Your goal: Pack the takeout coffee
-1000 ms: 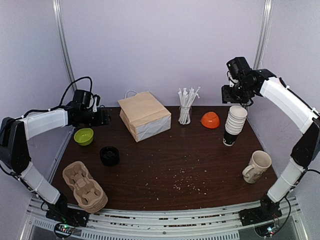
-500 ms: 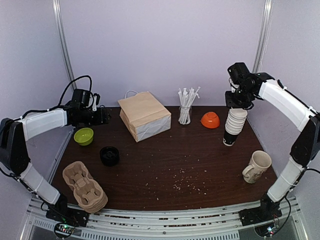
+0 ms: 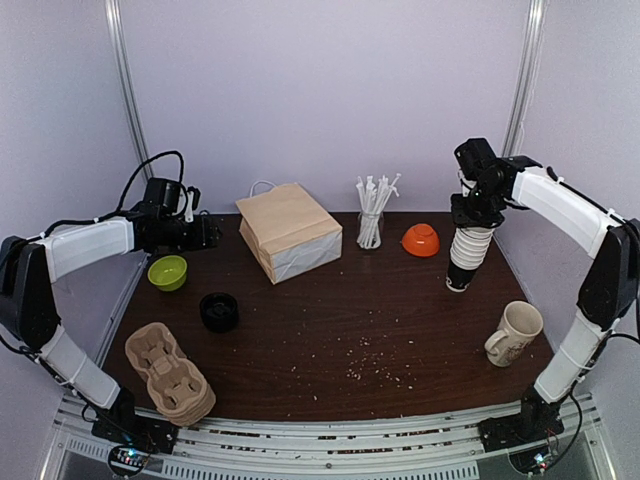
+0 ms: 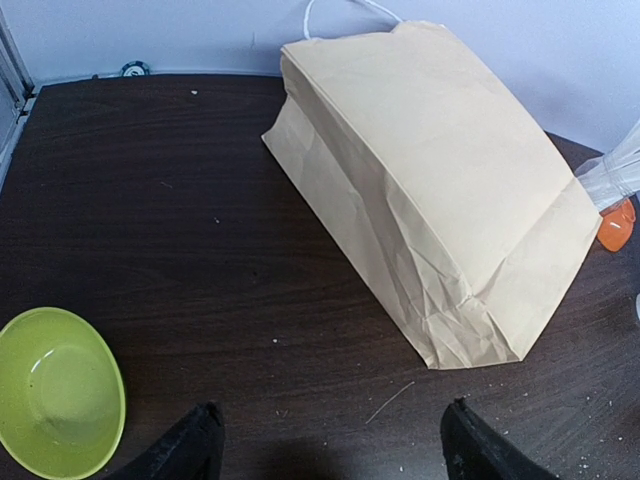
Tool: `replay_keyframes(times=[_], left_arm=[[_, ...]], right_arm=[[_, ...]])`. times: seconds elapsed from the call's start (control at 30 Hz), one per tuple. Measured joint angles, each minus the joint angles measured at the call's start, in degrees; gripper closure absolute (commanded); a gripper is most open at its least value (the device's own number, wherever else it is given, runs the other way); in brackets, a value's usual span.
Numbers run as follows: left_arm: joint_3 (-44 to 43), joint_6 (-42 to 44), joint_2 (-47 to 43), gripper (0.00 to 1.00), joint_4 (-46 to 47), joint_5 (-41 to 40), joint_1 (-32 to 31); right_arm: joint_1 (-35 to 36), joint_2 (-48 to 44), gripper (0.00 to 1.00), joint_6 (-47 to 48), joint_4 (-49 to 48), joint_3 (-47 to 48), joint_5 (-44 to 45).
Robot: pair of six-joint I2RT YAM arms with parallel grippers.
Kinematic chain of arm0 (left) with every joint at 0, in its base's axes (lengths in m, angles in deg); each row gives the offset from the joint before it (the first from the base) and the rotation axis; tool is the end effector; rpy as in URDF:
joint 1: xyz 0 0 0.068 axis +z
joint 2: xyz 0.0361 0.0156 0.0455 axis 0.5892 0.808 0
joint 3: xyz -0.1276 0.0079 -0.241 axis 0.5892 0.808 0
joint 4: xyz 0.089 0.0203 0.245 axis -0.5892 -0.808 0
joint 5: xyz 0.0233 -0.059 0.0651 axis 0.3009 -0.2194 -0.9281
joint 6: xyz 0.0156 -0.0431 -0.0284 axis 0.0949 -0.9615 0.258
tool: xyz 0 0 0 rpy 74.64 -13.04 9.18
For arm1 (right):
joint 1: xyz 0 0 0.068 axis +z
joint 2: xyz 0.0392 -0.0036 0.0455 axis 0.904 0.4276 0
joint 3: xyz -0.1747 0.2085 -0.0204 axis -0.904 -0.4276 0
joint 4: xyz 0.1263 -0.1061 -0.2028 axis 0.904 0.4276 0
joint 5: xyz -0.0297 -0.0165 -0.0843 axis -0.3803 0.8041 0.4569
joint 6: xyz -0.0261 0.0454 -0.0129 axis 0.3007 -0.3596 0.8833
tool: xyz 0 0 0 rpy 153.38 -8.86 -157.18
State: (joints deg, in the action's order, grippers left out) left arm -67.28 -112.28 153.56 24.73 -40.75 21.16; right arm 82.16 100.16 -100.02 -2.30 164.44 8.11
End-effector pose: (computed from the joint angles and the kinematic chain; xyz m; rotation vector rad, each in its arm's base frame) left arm 0.3293 -0.0913 0.2634 -0.1495 2.2994 -0.4704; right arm 0.3488 0.1003 0.3394 0.0872 2.4131 -0.0511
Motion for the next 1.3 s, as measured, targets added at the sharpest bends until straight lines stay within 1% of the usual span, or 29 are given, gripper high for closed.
replay_keyframes(times=[0.27,0.43,0.63,0.87,1.3], left_arm=[[0.0,0.0,0.02,0.24,0.0,0.0,0.0],[0.0,0.0,0.02,0.25,0.0,0.0,0.0],[0.0,0.0,0.02,0.25,0.0,0.0,0.0],[0.0,0.0,0.02,0.25,0.0,0.0,0.0],[0.0,0.02,0.02,0.25,0.0,0.02,0.0]], right_arm=[[-0.24,0.0,0.83,0.39,-0.76,-1.25,-0.39],[-0.26,0.0,0.93,1.14,-0.83,-1.27,-0.35],[-0.26,0.0,1.0,1.57,-0.66,-1.25,-0.24],[-0.26,-0.02,1.0,1.92,0.44,-0.5,0.61],[-0.26,-0.07,1.0,2.14,2.19,4.48,2.32]])
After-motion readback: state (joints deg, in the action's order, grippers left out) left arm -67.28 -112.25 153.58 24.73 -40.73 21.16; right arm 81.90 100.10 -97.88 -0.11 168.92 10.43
